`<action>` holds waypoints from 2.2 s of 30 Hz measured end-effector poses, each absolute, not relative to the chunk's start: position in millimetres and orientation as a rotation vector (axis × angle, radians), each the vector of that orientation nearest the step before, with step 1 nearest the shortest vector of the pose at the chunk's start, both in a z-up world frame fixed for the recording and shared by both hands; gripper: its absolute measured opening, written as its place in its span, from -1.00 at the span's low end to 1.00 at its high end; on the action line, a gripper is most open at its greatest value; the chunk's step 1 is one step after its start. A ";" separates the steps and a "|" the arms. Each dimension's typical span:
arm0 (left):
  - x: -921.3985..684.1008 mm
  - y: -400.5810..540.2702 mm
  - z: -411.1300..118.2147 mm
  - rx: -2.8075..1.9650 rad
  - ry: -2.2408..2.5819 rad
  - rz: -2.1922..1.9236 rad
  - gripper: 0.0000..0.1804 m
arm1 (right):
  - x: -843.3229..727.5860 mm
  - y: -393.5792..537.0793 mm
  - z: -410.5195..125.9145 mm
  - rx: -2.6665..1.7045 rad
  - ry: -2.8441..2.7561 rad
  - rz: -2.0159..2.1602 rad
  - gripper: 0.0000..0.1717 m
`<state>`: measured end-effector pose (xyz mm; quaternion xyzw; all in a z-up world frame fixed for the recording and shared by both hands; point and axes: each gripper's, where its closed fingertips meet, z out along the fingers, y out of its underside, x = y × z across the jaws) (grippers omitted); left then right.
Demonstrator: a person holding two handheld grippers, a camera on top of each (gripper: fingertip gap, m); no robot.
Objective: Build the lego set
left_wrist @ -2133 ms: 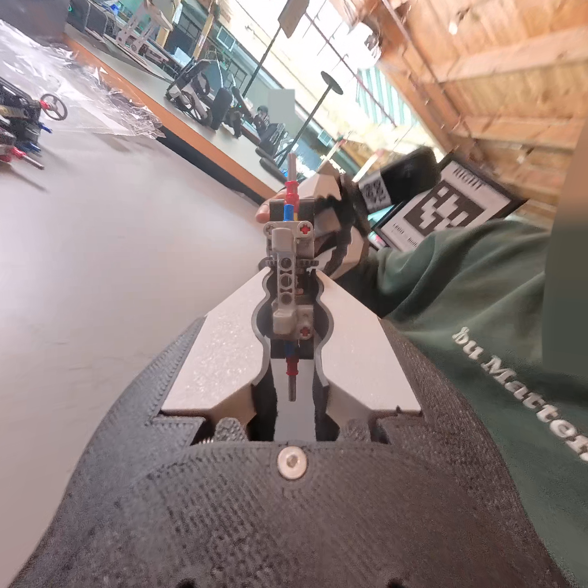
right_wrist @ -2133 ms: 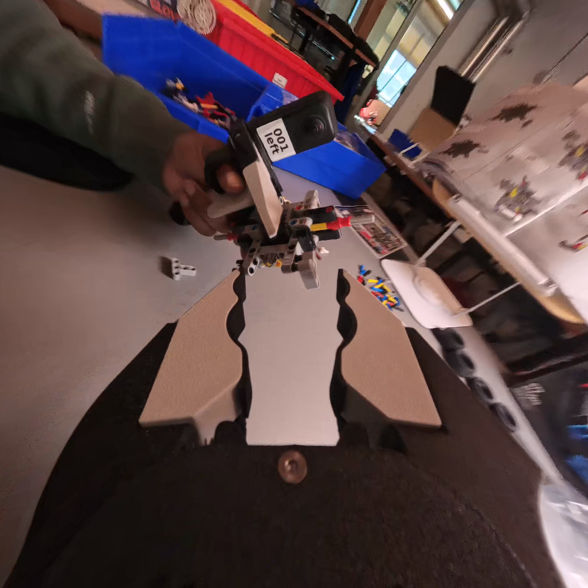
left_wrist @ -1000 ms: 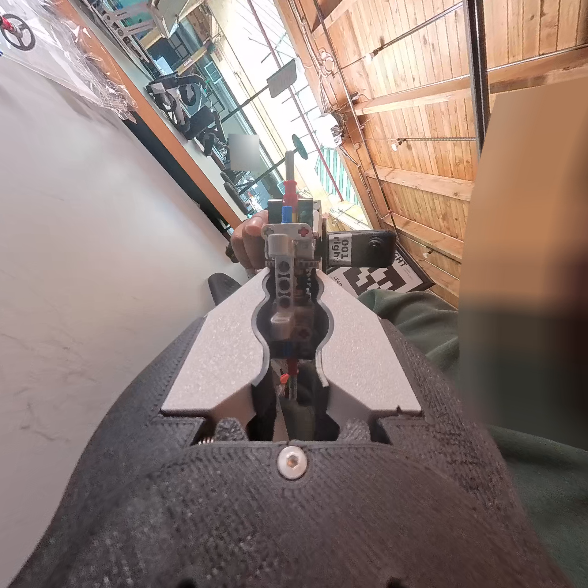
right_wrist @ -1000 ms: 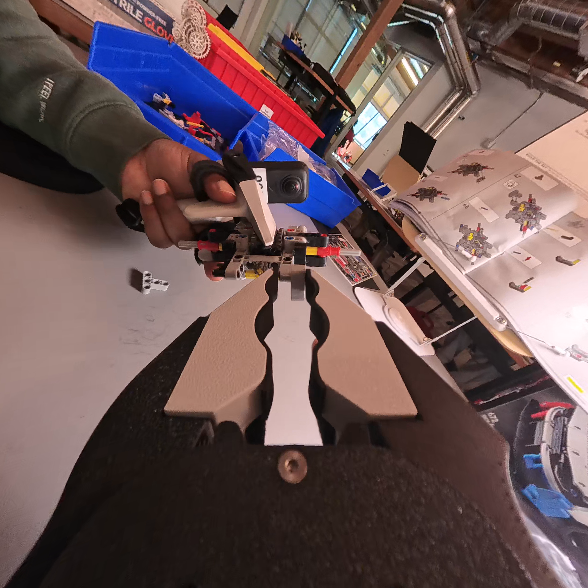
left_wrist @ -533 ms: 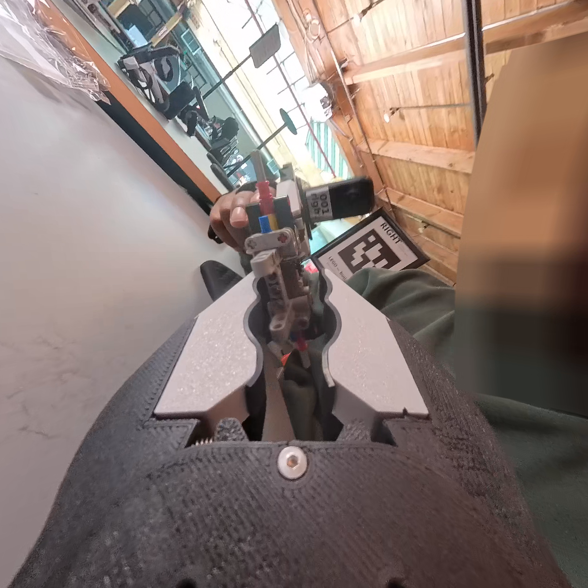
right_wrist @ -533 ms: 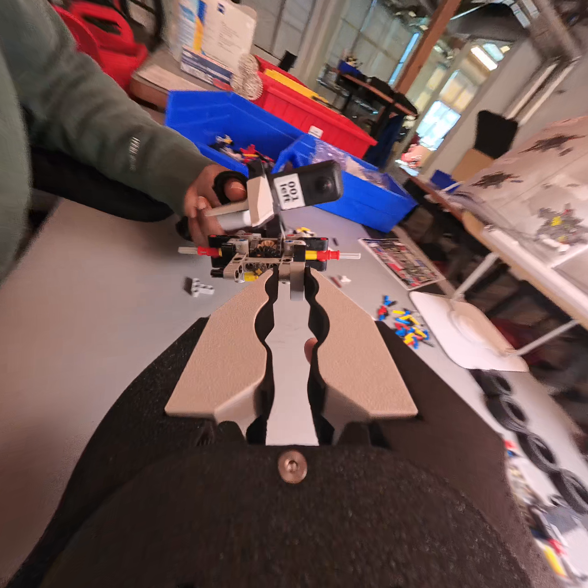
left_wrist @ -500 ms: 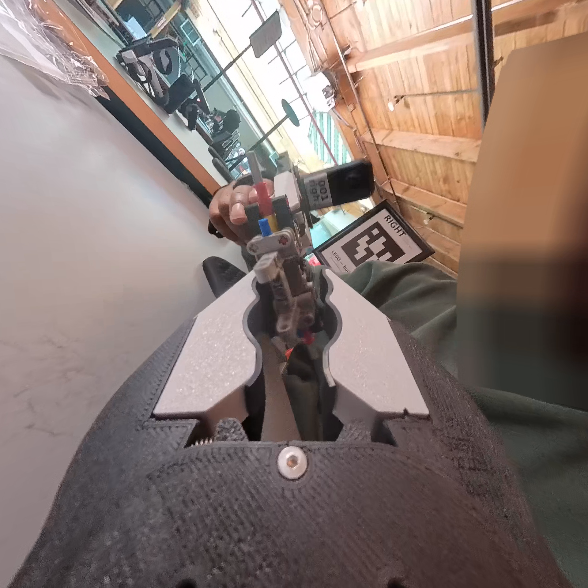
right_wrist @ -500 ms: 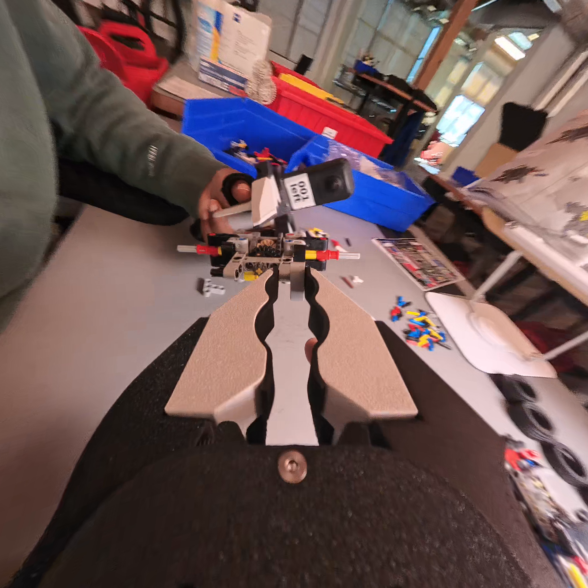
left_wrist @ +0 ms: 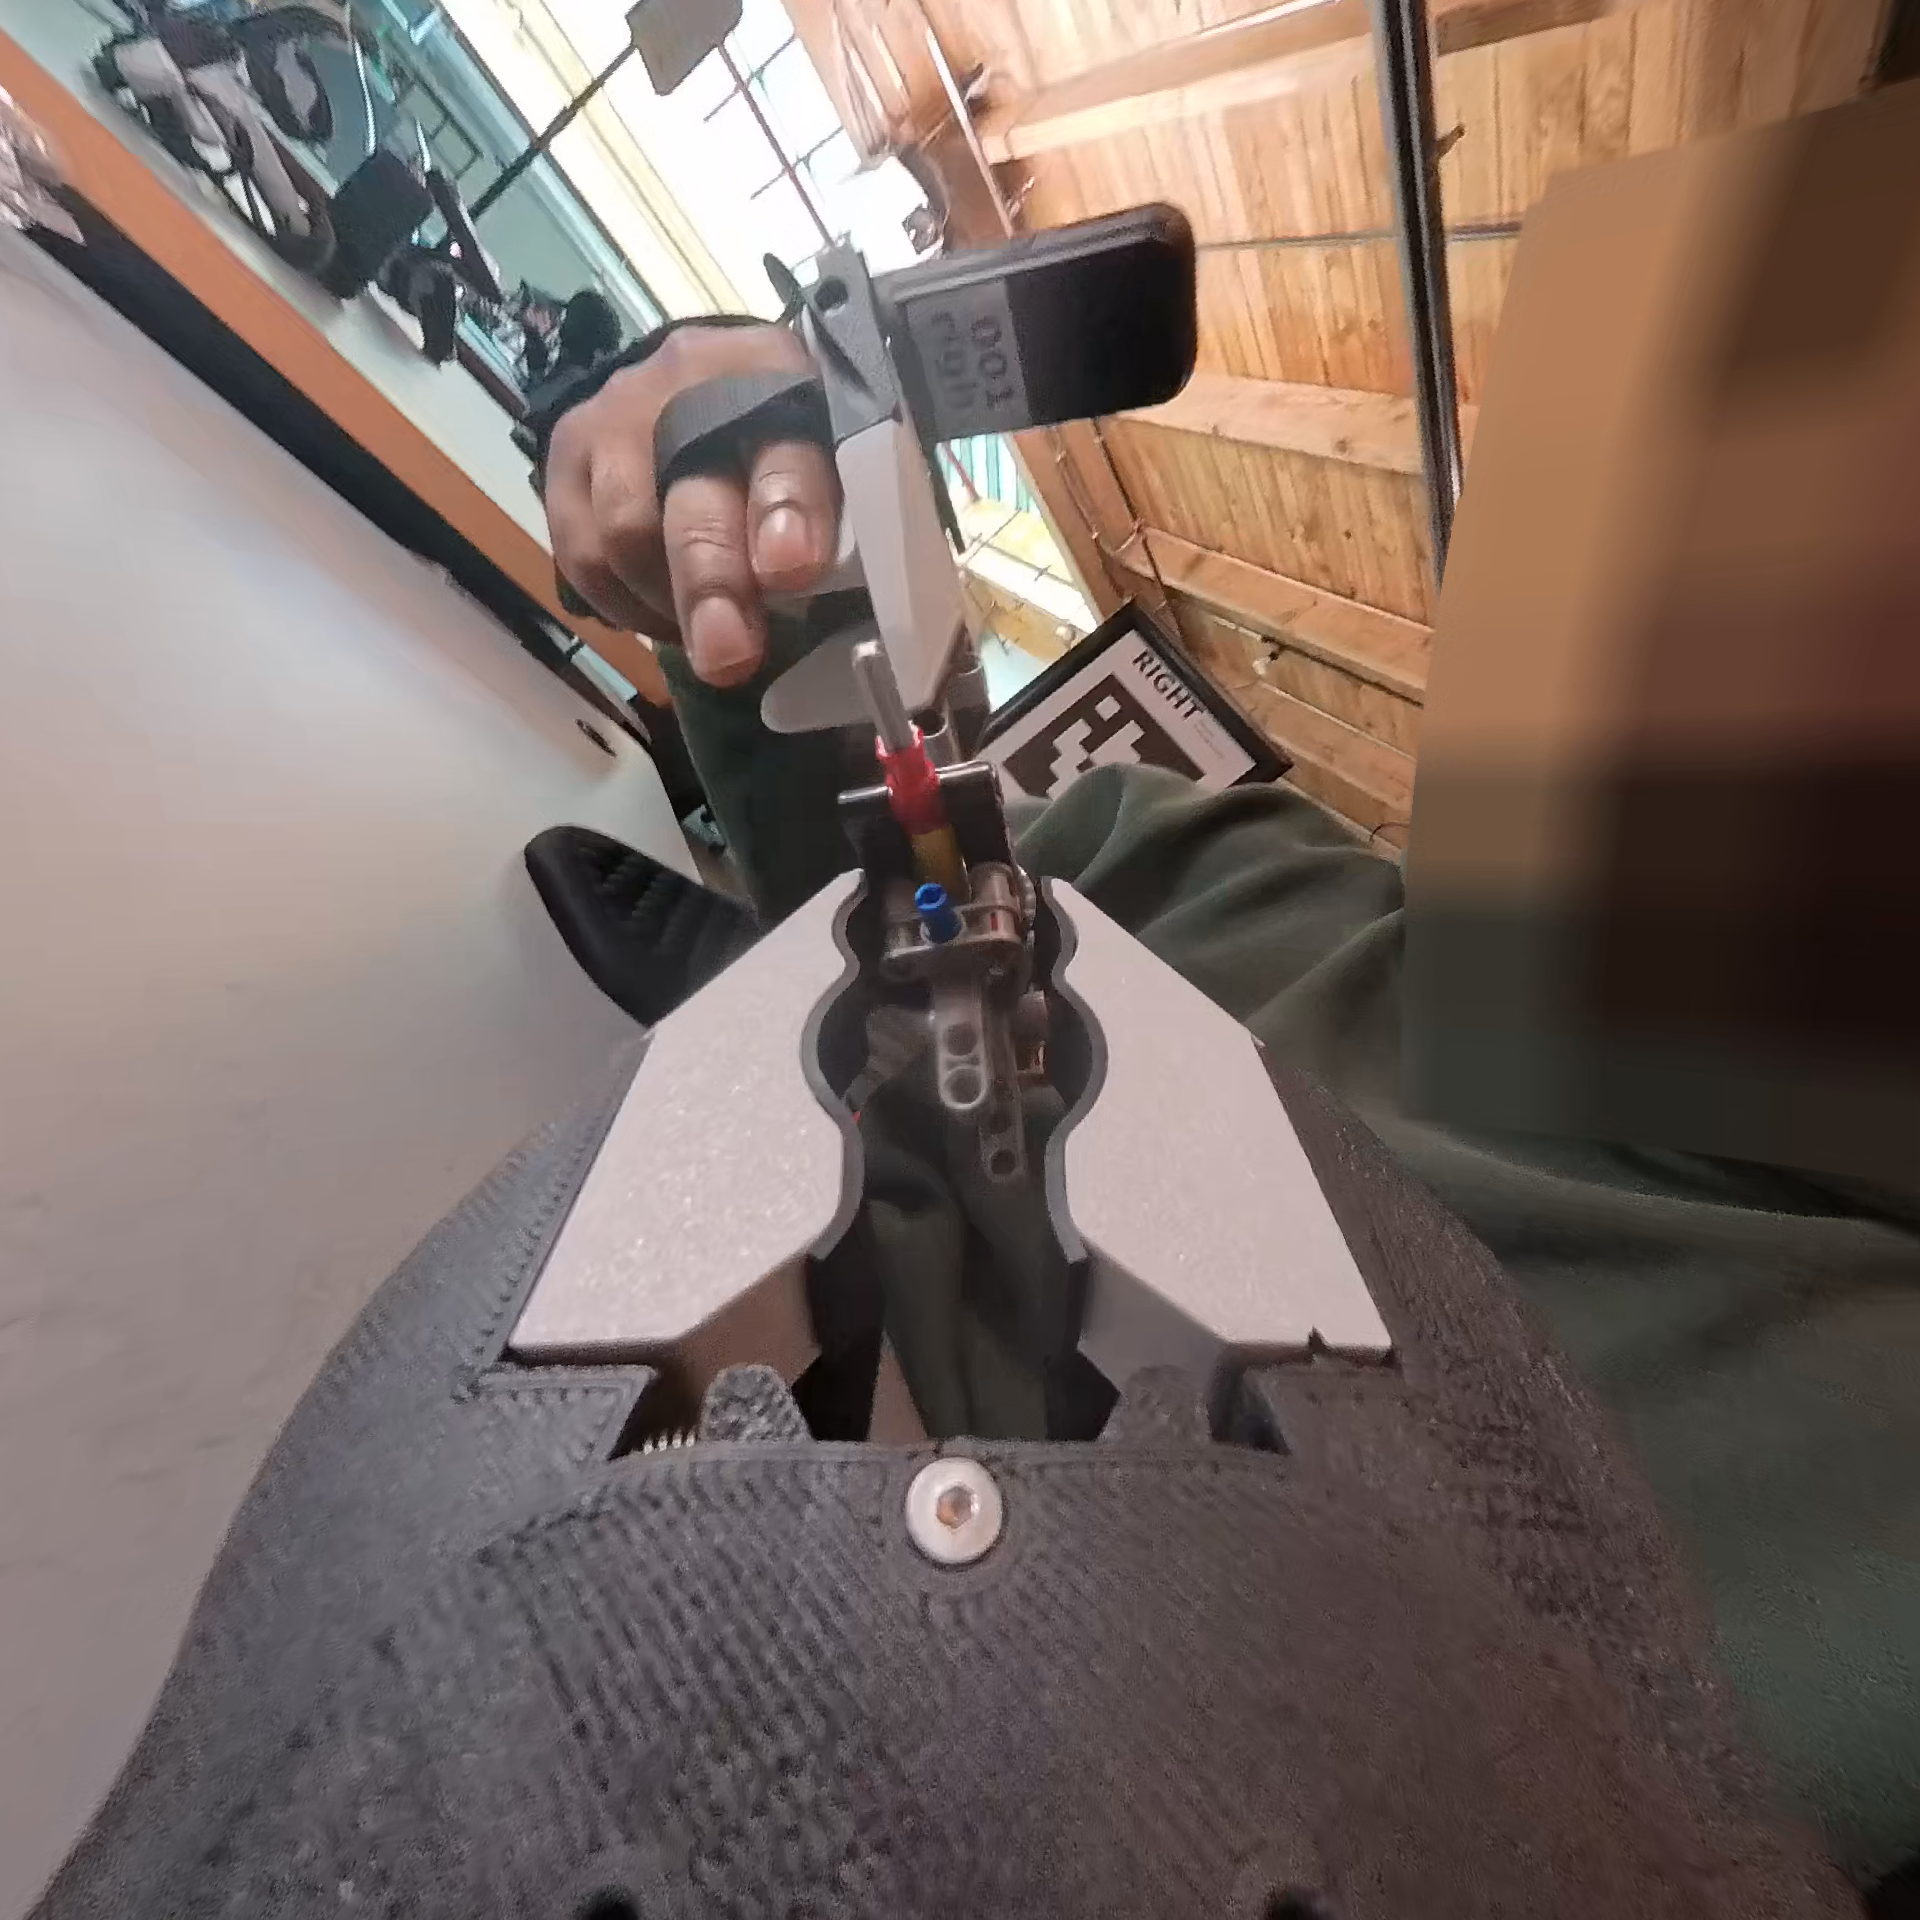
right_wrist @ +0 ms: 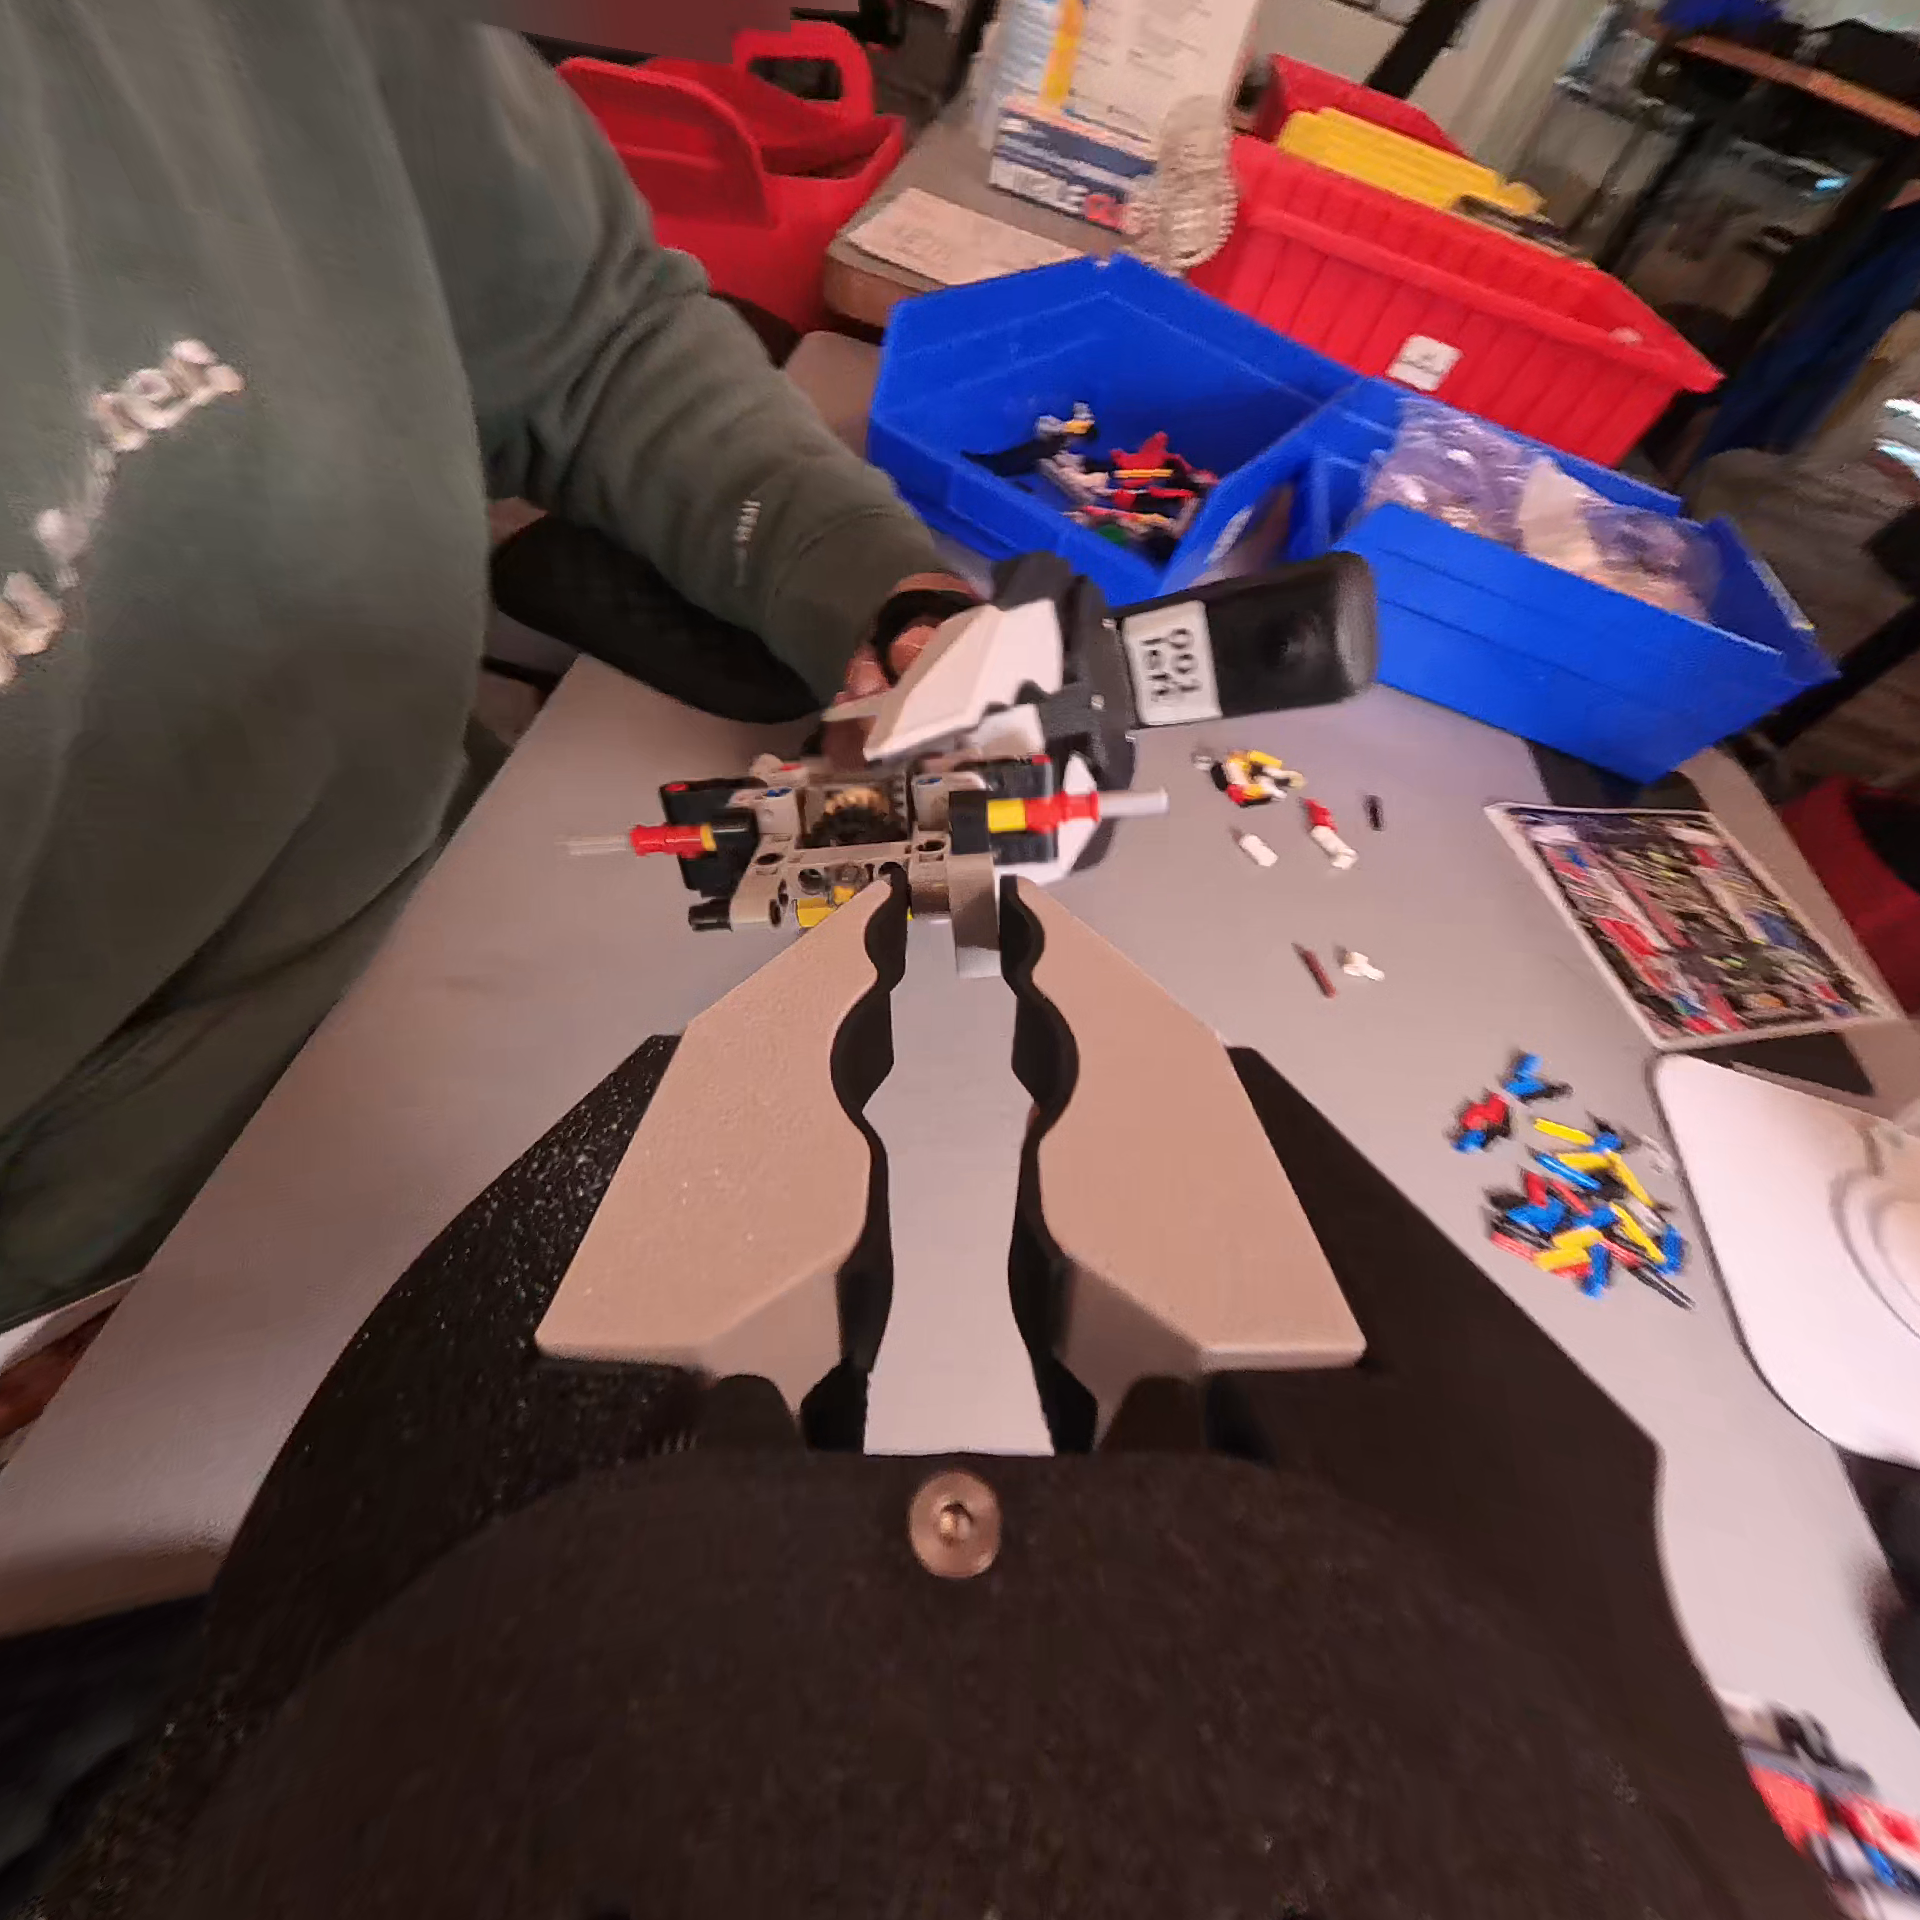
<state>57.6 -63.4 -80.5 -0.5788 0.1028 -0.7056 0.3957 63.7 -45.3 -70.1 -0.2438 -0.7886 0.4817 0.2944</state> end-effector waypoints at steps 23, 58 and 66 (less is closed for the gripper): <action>23.5 -41.1 -74.0 -1.355 0.065 -1.679 -0.71 | 64.9 -22.7 -69.0 -0.924 -1.657 1.427 -0.70; 41.0 -43.4 -109.3 -1.587 0.179 -1.627 -0.71 | 54.8 -12.4 -91.2 -0.900 -1.693 1.279 -0.68; 58.4 -53.1 -125.6 -1.698 0.574 -1.181 -0.71 | 63.8 -33.4 -113.7 -0.991 -1.884 1.465 -0.58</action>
